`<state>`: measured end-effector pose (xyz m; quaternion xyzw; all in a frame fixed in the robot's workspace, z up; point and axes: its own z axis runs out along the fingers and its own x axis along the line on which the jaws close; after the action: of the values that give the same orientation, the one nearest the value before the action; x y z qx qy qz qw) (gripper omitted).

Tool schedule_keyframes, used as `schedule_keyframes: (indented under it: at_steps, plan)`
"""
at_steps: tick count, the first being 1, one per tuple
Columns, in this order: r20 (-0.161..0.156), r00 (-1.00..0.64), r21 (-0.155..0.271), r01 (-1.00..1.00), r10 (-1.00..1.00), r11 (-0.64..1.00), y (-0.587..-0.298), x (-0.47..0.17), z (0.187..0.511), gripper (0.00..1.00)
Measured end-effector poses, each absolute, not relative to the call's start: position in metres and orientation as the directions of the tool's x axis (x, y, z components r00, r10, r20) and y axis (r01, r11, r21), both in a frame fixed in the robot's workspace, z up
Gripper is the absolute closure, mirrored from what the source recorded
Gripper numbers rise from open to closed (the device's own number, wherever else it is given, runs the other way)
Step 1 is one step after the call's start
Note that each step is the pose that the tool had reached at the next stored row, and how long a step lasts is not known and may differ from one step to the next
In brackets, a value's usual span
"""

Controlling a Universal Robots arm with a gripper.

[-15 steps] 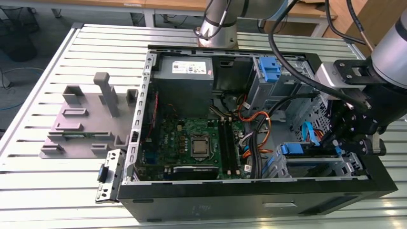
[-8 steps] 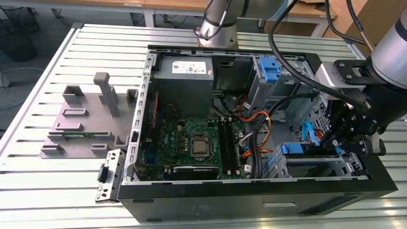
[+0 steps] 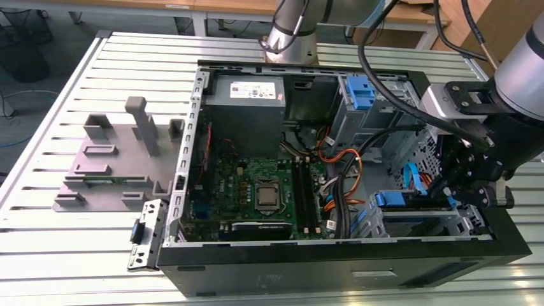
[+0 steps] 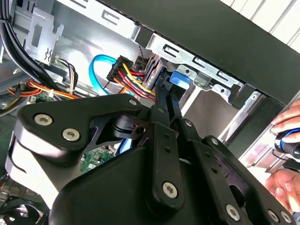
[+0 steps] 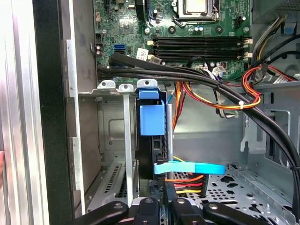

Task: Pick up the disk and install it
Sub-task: 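Insert the second disk wire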

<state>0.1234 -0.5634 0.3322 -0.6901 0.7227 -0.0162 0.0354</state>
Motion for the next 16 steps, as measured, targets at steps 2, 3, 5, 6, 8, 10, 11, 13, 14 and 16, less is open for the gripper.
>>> schedule_keyframes:
  at_steps: [2, 3, 5, 6, 8, 10, 11, 13, 14, 16]
  plan:
    - [-0.029, -0.045, -0.072, -0.996, -0.999, 0.047, -0.5634, 0.1234, 0.3319, 0.84]
    - [-0.029, -0.045, -0.072, -0.996, -0.999, 0.047, -0.5635, 0.1233, 0.3316, 0.84]
    - [-0.03, -0.045, -0.072, -0.996, -0.999, 0.047, -0.5634, 0.1233, 0.3322, 0.84]
    - [-0.031, -0.045, -0.072, -0.996, -0.998, 0.047, -0.5634, 0.1234, 0.3326, 0.84]
    - [-0.031, -0.045, -0.072, -0.996, -0.999, 0.047, -0.5634, 0.1234, 0.3338, 0.84]
    - [-0.03, -0.045, -0.072, -0.996, -0.999, 0.047, -0.5634, 0.1234, 0.3353, 0.84]
    - [-0.03, -0.045, -0.072, -0.996, -0.999, 0.047, -0.5634, 0.1234, 0.3359, 0.84]
    - [-0.03, -0.045, -0.072, -0.996, -0.999, 0.047, -0.5634, 0.1234, 0.3363, 0.84]
    - [-0.03, -0.045, -0.072, -0.996, -0.999, 0.047, -0.5634, 0.1234, 0.3364, 0.84]
    - [-0.03, -0.045, -0.072, -0.996, -0.999, 0.047, -0.564, 0.1234, 0.3365, 0.84]
